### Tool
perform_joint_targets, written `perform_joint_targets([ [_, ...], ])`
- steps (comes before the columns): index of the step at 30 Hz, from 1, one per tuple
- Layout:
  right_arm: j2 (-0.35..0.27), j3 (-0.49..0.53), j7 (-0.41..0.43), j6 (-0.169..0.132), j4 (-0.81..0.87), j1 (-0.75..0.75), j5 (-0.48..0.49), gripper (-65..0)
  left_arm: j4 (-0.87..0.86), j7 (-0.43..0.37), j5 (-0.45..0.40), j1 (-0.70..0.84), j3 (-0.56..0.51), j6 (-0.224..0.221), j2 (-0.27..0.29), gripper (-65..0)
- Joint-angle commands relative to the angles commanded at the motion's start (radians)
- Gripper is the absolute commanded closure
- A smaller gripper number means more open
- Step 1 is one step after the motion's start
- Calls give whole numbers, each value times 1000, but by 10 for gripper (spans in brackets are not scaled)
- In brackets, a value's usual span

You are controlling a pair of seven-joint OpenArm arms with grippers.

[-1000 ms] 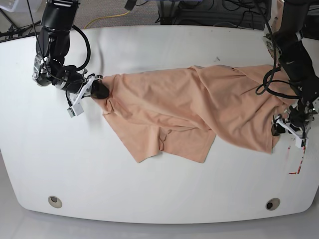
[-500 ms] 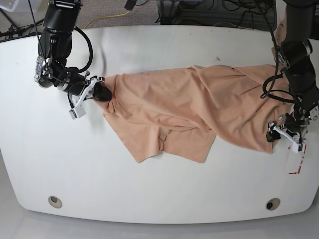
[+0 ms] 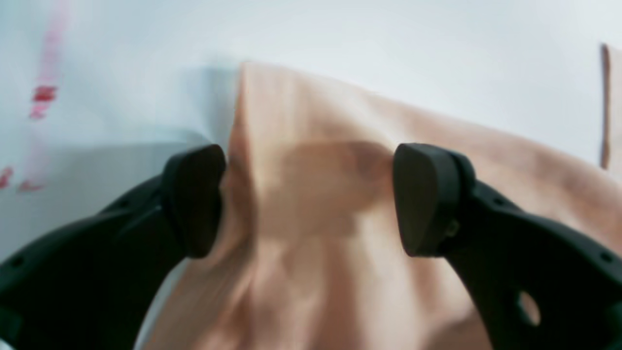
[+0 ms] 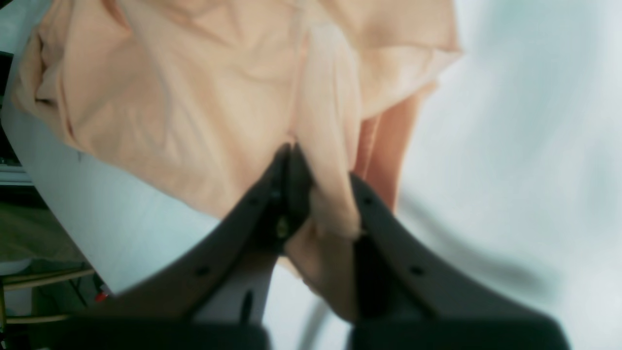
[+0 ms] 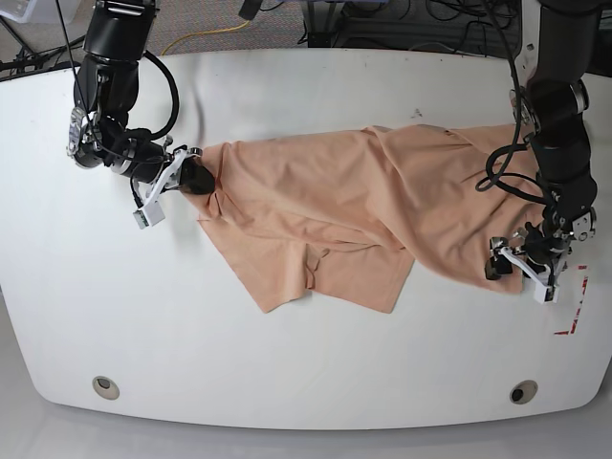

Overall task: Fold the T-shirt properly
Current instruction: 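Release the left gripper and move it to grasp the shirt hem, then lift the shirt with both grippers and swing it up, stretching it taut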

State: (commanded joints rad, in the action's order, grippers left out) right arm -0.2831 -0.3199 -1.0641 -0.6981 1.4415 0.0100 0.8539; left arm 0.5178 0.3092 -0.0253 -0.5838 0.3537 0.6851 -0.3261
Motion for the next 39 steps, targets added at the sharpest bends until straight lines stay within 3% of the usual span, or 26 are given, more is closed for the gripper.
perform_joint_targets([
  [3, 0, 0, 0, 0, 0, 0, 0, 0, 3, 0, 0, 0, 2, 13, -2, -312],
  [8, -2, 0, 0, 0, 0, 3, -3, 0, 8, -3, -2, 0, 2, 13, -5, 0],
  [12, -2, -2, 2, 0, 0, 25, -5, 0, 64, -2, 0, 3, 3, 13, -21, 0],
  [16, -2, -23, 2, 0, 0, 64, -8, 0, 298, 8, 0, 103, 3, 13, -18, 0],
  [20, -2, -71, 2, 0, -2, 109, -8, 0, 562, 124, 2, 187, 6, 13, -17, 0],
  [26, -8, -87, 2, 0, -20, 235, -11, 0, 901, 313, 64, 233, 104, 13, 17, 0],
  [30, -15, -84, 2, 0, -94, 354, -46, 0, 1057, 420, 69, 230, 130, 13, 18, 0],
  [39, -35, -80, 2, 0, -301, 707, -132, 0, 1243, 555, 69, 80, 137, 13, 12, 0],
])
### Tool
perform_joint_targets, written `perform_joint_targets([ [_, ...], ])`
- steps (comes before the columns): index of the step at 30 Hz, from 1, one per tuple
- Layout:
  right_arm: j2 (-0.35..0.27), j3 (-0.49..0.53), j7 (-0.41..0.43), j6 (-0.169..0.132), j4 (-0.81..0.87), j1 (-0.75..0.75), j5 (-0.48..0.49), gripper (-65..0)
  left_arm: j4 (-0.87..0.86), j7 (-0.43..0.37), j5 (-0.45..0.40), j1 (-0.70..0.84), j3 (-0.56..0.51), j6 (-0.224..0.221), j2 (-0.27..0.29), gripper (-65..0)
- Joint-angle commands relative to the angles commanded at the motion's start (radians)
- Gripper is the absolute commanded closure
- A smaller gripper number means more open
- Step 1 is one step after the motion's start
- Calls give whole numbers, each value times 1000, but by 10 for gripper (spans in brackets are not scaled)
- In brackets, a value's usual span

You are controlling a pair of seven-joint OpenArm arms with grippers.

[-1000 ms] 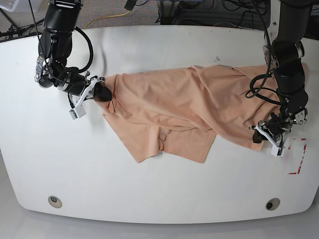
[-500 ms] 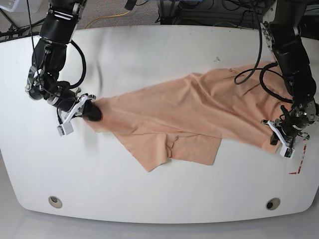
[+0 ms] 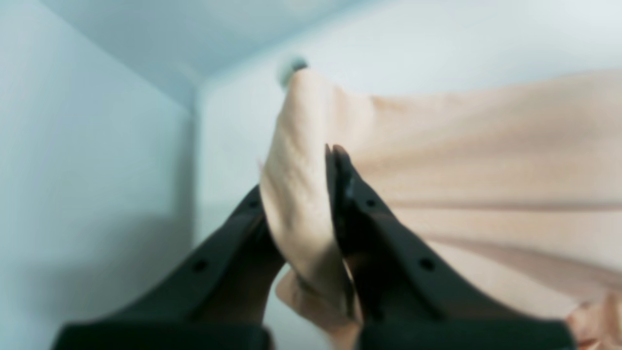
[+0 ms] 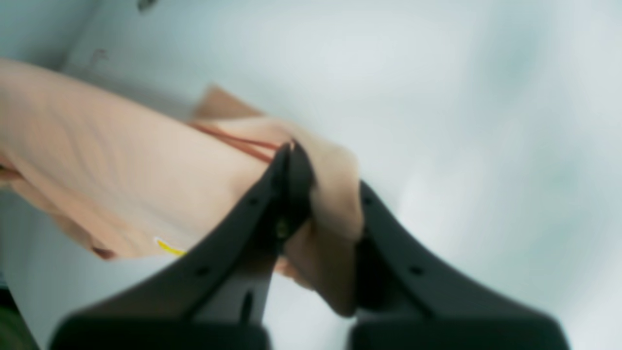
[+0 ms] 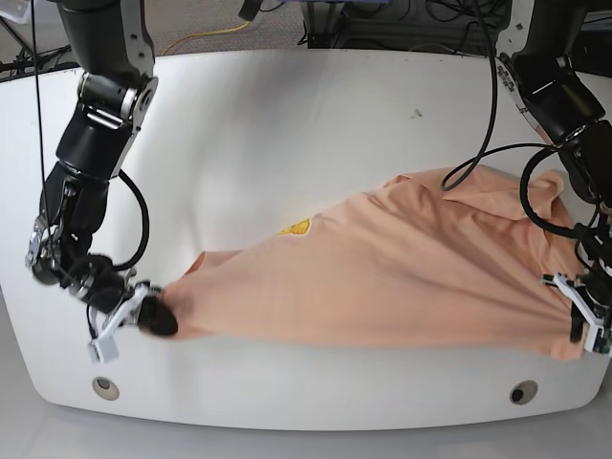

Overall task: Fold the T-shirt properly
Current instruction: 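Lift the shirt with both grippers and swing it up, stretching it taut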

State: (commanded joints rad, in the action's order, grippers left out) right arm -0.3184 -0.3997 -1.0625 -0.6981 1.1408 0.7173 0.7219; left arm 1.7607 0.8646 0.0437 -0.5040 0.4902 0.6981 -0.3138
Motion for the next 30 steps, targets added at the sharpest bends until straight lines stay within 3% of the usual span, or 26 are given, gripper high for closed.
perform_joint_targets([
  [3, -21, 6, 0, 0, -58, 143, -43, 0, 48, 43, 0, -78, 0, 0, -14, 0],
  [7, -35, 92, 0, 0, -110, 328, -61, 0, 71, 92, 0, -209, 0, 0, -20, 0],
  [12, -92, 212, -8, 0, -123, 503, -31, 0, 69, 133, 0, -387, -3, 0, -21, 0],
  [16, -127, 258, -49, 0, -123, 574, 18, 0, 69, 135, 0, -430, -8, 0, -35, 0],
  [21, -178, 282, -95, 0, -123, 559, 101, 0, 89, 130, 2, -379, -35, 0, -41, 0],
  [30, -249, 252, -101, 0, -17, 201, 264, 0, 140, 129, 3, -69, -35, 0, -34, -33],
])
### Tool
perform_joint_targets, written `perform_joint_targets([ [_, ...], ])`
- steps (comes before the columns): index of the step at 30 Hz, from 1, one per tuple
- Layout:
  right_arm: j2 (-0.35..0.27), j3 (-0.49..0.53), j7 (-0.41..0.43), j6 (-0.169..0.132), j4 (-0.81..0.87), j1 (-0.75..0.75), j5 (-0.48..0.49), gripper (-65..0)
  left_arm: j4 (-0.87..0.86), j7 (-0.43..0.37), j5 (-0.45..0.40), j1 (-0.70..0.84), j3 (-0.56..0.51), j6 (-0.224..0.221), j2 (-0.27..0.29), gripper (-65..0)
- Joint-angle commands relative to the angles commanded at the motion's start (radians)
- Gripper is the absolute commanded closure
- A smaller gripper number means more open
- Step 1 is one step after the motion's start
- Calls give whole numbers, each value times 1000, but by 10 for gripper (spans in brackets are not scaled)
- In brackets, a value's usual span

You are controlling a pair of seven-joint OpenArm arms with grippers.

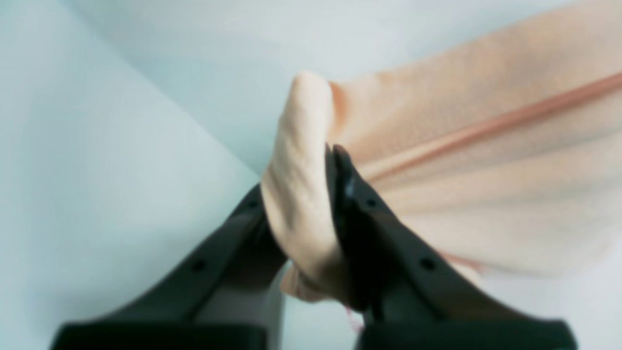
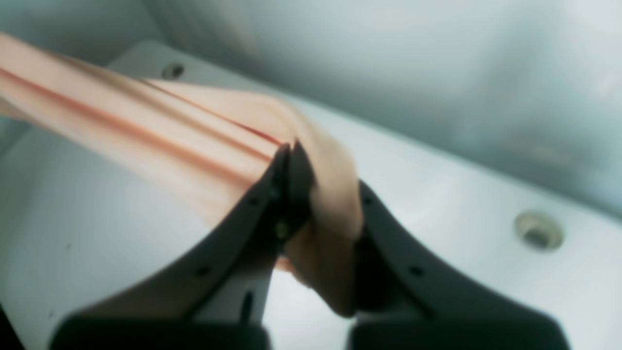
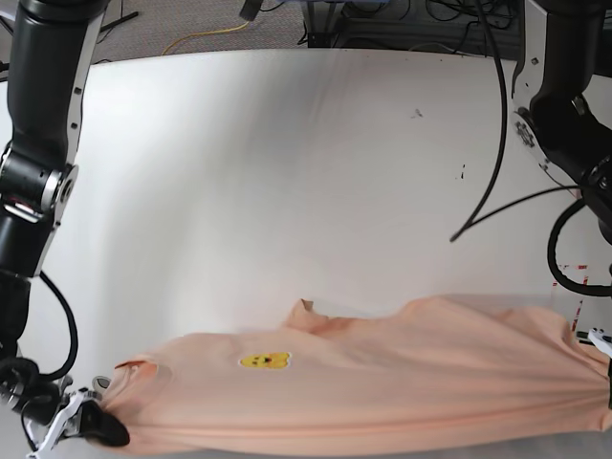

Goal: Fold the T-shirt properly

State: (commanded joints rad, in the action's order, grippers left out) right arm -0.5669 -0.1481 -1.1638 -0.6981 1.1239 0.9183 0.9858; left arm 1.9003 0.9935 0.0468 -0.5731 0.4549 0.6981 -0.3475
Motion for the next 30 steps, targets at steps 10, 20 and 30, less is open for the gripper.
perform_joint_targets([
  [10, 8, -121, -3, 0, 184, -448, 52, 0, 55, -84, 0, 374, 140, 0, 95, -36],
  [20, 9, -138, -3, 0, 259, -766, 169, 0, 55, -86, 0, 644, 146, 0, 97, -32],
  [30, 9, -137, -3, 0, 261, -945, 192, 0, 44, -86, -6, 756, 229, 0, 87, -36],
])
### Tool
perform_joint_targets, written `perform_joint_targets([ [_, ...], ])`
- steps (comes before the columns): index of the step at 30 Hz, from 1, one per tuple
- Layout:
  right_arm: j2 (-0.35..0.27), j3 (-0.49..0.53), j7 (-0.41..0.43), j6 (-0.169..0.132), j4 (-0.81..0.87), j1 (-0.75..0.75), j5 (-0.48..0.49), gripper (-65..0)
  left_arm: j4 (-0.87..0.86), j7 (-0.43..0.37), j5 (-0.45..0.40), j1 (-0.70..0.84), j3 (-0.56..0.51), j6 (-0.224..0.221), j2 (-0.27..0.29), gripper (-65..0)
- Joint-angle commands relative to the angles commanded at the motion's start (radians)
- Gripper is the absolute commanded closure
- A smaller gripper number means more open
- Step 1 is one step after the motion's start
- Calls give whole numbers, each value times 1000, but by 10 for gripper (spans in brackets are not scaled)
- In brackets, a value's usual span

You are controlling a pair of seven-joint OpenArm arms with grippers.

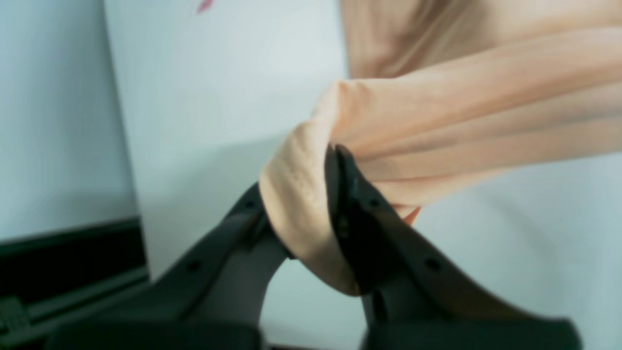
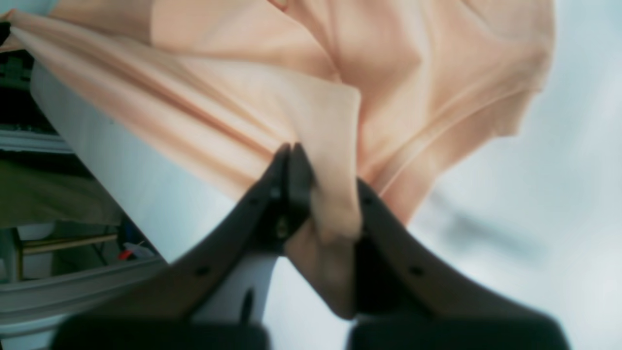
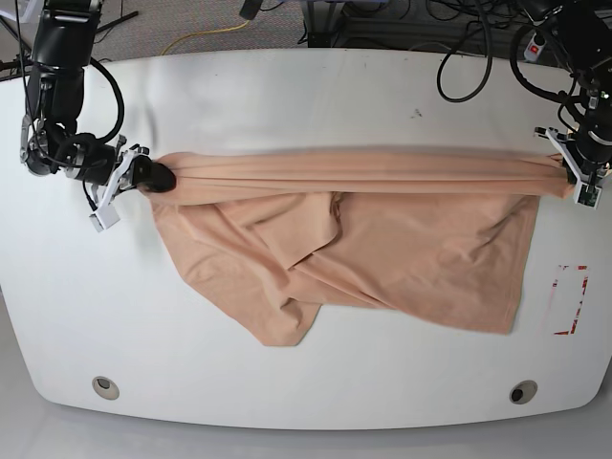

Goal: Fold the T-shirt properly

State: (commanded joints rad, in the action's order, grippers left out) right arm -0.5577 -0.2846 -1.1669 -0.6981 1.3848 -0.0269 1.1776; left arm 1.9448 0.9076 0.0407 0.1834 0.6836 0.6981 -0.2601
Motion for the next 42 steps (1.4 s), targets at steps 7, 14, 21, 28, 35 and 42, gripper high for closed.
perform_joint_targets([
  [7, -20, 2, -2, 0, 0, -54, -5, 0, -17, 0, 3, -2, -9, 0, -95, -38],
  [14, -34, 5, -2, 0, 0, -64, -6, 0, -21, 0, 3, -2, -97, 0, -192, -135],
  [21, -31, 5, -2, 0, 0, -66, -6, -59, -23, 3, 3, -11, -147, 0, -190, -487],
  [28, -29, 0, -2, 0, 69, -66, -6, -296, -127, 3, 152, -40, -180, 0, -235, -472],
  [35, -26, -2, 0, 0, 92, -61, -6, -292, -347, 98, 331, -221, -74, 0, -290, -469],
  [42, 17, -3, 3, 0, 94, -58, -6, -292, -721, 153, 598, -361, -199, 0, -419, -465],
])
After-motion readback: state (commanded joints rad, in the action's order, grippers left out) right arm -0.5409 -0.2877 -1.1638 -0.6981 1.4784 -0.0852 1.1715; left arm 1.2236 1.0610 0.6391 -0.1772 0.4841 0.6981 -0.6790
